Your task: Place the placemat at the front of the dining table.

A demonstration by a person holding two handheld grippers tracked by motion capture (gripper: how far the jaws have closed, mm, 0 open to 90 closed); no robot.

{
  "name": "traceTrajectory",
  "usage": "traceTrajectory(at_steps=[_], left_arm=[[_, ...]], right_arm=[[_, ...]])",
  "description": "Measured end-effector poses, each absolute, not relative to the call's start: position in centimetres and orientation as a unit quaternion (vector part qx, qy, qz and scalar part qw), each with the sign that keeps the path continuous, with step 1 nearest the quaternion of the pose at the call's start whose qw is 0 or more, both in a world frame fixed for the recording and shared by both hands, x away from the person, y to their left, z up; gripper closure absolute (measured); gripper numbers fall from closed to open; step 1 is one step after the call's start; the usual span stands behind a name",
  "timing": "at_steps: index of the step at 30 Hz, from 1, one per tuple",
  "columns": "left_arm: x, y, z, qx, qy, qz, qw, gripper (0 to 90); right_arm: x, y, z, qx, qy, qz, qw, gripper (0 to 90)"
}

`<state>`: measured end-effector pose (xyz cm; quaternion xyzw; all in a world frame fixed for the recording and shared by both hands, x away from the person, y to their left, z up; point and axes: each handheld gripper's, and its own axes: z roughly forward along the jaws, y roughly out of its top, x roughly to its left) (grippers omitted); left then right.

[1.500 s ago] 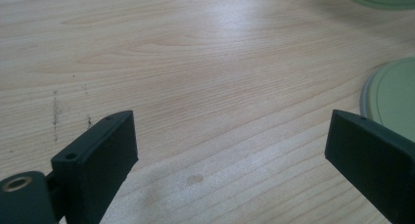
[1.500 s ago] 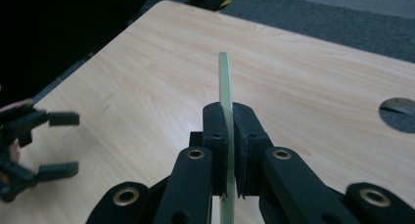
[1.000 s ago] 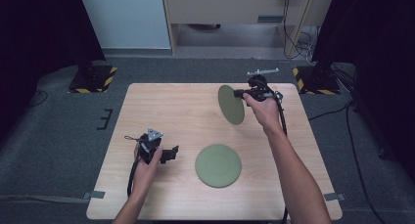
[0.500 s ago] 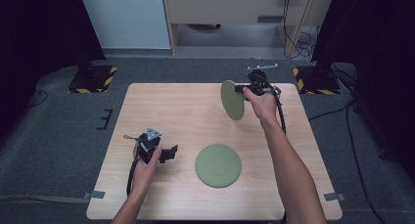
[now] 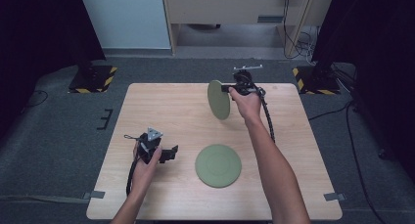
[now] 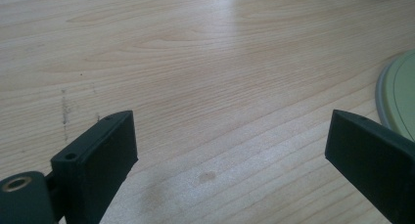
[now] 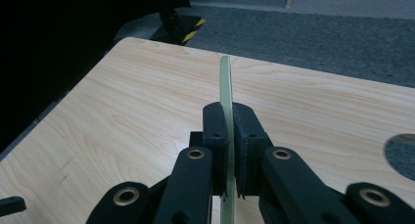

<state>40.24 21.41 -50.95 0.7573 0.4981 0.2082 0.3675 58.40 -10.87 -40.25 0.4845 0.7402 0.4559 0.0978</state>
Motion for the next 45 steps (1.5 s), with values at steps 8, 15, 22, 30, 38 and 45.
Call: traceTrajectory(at_steps=[8, 15, 22, 30, 38, 45], left_arm=[[40.0, 21.6, -51.0, 0.757, 0.501, 0.208, 0.364, 4.4], [40.0, 21.8, -51.1, 0.754, 0.505, 0.210, 0.363, 4.4], [40.2, 22.0, -51.0, 0.753, 0.505, 0.212, 0.364, 4.5], [40.7, 22.0, -50.7, 0.751, 0.507, 0.215, 0.365, 4.5], [41.6, 23.1, -51.1, 0.743, 0.523, 0.210, 0.360, 4.6], [41.7, 22.7, -51.3, 0.754, 0.512, 0.214, 0.352, 4.6]], right_arm=[[58.4, -9.1, -40.7, 0.484, 0.736, 0.467, 0.084, 85.9], [58.5, -9.3, -41.1, 0.480, 0.744, 0.456, 0.092, 85.9], [58.6, -10.2, -41.3, 0.489, 0.740, 0.451, 0.099, 85.9], [58.8, -11.0, -41.4, 0.494, 0.740, 0.444, 0.108, 85.9], [59.2, -11.6, -41.7, 0.503, 0.736, 0.438, 0.113, 85.9], [59.5, -12.6, -42.2, 0.514, 0.733, 0.431, 0.117, 85.8]])
